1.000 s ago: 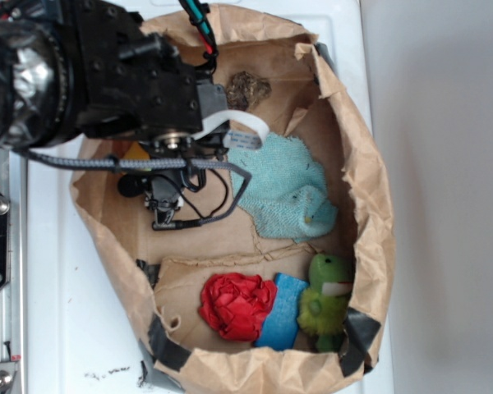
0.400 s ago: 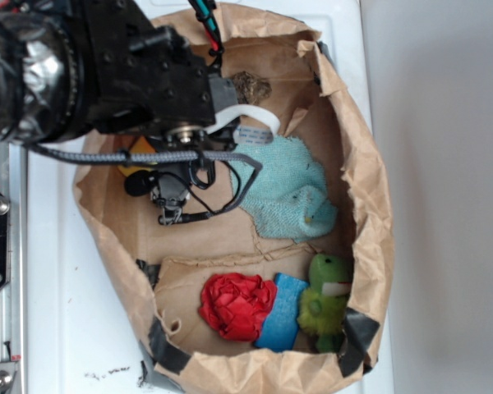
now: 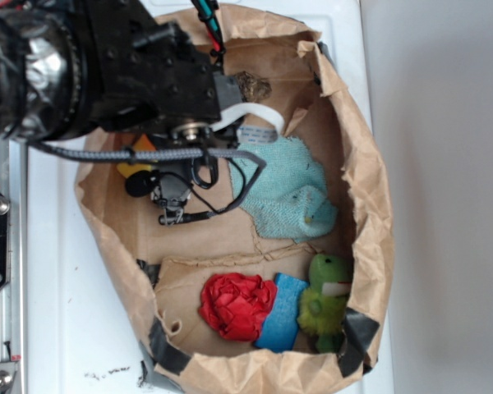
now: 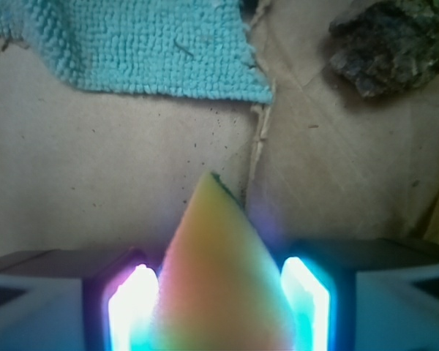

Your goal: Grab the green sponge.

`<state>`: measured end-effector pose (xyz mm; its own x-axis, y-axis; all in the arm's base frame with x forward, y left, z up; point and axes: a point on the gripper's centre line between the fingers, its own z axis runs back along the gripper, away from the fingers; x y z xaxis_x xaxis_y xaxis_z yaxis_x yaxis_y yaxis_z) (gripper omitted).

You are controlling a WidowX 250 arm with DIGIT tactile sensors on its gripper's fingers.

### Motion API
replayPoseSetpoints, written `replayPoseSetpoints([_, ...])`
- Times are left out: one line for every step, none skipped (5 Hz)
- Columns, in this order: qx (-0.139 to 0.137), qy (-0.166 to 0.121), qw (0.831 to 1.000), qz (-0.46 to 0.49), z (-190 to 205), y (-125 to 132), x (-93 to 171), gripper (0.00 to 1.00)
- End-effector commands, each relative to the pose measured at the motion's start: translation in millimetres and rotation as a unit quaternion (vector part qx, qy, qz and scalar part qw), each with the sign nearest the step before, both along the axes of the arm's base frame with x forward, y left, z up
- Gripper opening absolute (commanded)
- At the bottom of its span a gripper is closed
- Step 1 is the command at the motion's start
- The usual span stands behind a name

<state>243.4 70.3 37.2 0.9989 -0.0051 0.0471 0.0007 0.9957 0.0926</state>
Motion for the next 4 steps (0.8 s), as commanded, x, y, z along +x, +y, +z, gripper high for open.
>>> replayPoseSetpoints([-0.002,-0.058,0.998,0.024,49,-13,13,0.00])
replayPoseSetpoints([-0.015,-0.078,0.996,0.030,75,-28,8,0.00])
replayPoseSetpoints([-0.015,-0.094,0.994,0.046,93,-41,11,0.00])
replayPoseSetpoints([-0.003,-0.116,0.991,0.073,105,-53,25,0.00])
